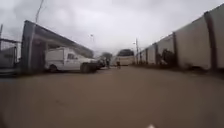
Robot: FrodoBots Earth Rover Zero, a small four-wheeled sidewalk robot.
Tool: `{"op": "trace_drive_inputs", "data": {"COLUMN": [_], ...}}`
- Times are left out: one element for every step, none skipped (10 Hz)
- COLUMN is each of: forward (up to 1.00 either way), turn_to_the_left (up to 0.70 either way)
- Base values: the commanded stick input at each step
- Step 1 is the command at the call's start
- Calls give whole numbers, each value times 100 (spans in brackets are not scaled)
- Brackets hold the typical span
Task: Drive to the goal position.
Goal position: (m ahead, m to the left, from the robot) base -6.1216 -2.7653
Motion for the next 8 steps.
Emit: {"op": "trace_drive_inputs", "data": {"forward": [70,70,70,70,70,70,70,70], "turn_to_the_left": [0,0,0,0,0,0,0,0]}}
